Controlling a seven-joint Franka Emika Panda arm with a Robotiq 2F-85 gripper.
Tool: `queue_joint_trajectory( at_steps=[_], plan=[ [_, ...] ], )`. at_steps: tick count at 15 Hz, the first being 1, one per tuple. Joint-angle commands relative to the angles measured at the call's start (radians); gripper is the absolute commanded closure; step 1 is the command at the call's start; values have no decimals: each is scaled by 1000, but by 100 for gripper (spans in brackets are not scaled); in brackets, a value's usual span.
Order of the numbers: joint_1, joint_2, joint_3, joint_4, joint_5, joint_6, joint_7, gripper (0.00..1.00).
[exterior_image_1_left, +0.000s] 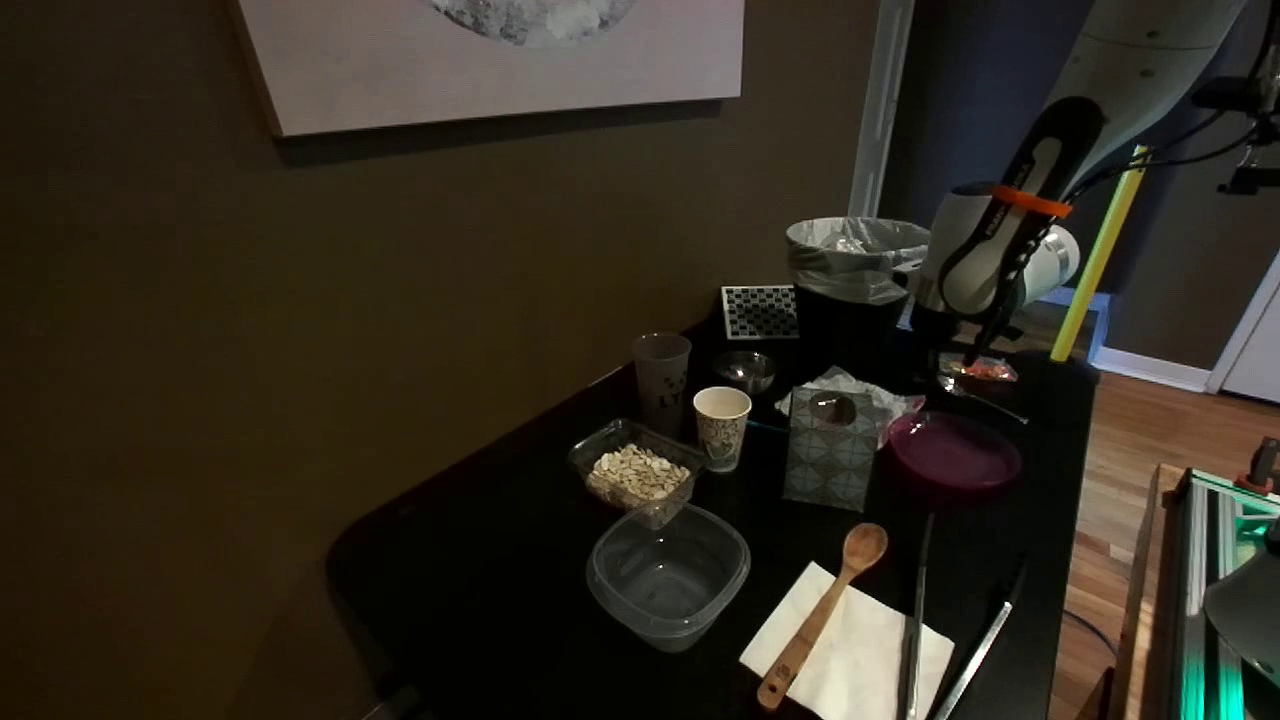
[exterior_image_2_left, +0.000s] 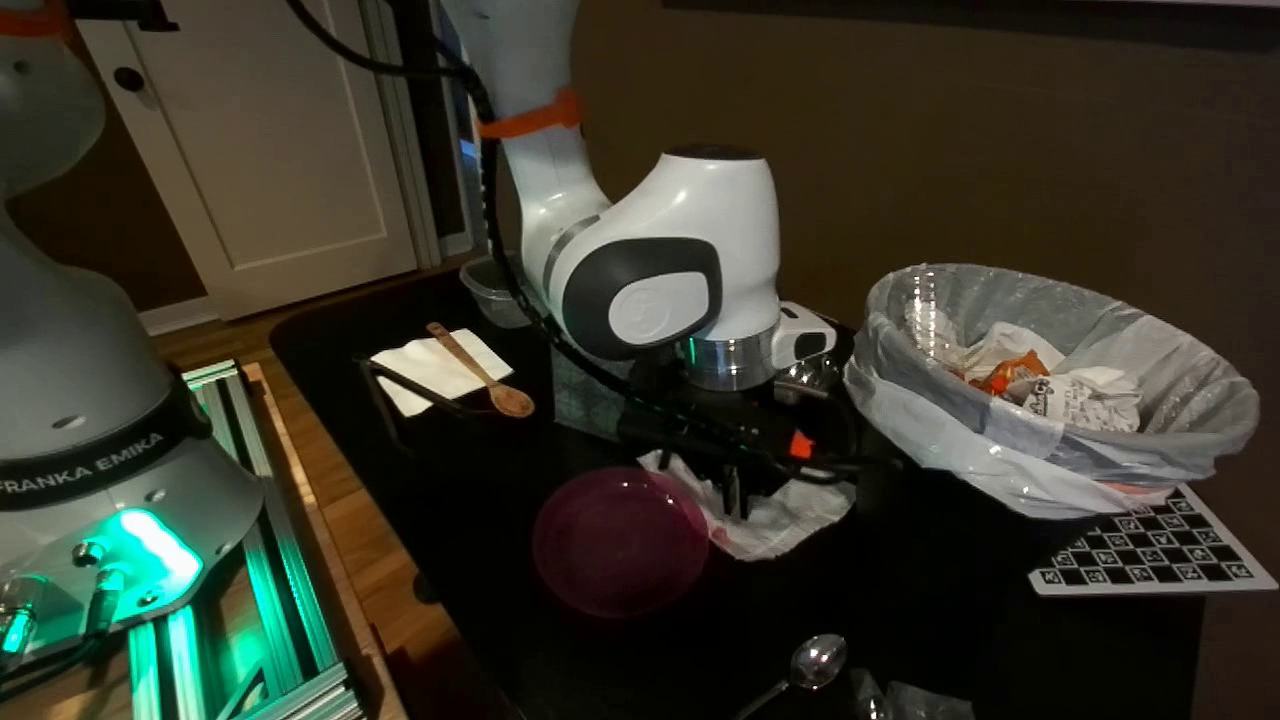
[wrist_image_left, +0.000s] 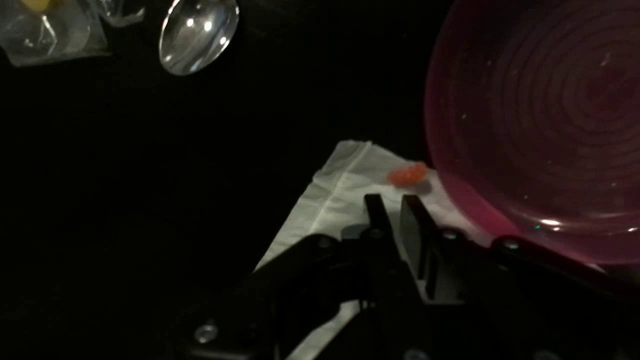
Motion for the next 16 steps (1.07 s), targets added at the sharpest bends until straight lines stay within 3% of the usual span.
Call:
queue_joint_trajectory(
  at_steps=[1,7,10,12,13,14,15,16],
  plan=[
    [23,53,15,92,8,-50,5,84],
    [33,126,40,170,9,-69,5,82],
    [69,106,-11,141,-2,-61,50,73],
    [98,83,-49,119,-7,-64,87,73],
    [109,72,-66,103,-4,-59,115,67],
    [114,66,-79,91,1,-46,142,55],
    [111,60,-83,79,10,-35,173,53],
    [105,56,-82,68,20,-21,204,37]
  ],
)
